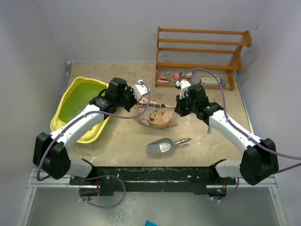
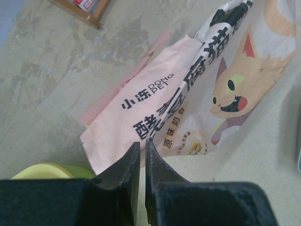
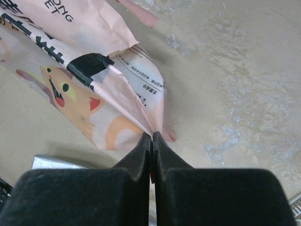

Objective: Fill the litter box with clean litter

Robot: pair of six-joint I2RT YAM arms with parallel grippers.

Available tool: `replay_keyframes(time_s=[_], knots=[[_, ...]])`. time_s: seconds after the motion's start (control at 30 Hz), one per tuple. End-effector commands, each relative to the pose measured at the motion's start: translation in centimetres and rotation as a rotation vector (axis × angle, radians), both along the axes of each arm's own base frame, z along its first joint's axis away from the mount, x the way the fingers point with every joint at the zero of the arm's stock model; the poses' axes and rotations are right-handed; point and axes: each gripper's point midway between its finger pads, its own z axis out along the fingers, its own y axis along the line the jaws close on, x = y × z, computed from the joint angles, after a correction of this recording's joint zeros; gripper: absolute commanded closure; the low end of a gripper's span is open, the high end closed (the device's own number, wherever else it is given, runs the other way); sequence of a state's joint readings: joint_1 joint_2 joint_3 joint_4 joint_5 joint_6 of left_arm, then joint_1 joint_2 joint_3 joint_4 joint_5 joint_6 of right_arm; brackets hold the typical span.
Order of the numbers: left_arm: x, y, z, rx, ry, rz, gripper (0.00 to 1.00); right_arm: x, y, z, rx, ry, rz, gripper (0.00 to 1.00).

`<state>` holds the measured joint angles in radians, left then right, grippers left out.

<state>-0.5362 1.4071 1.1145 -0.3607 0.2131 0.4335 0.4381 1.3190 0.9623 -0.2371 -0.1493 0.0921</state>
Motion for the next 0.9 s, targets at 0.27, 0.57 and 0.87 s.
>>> replay_keyframes(time_s=[0.27, 0.57, 0.87], knots=[[-2.7, -2.6, 5.7, -0.281, -0.005, -0.084, 0.8, -1.6, -1.5, 4.3, 0.047, -0.058, -0.011, 0.72], [-2.6, -3.1, 6.5, -0.368, 0.083, -0.005, 0.75, -1.3, -2.9, 5.9, 0.126, -0.079, -0.209, 0.56], [-2.3, -1.6, 6.2, -0.361, 0.19, 0.19, 0.86, -1.9, -5.9, 10.2, 0.199, -0.081, -0.414, 0.6]])
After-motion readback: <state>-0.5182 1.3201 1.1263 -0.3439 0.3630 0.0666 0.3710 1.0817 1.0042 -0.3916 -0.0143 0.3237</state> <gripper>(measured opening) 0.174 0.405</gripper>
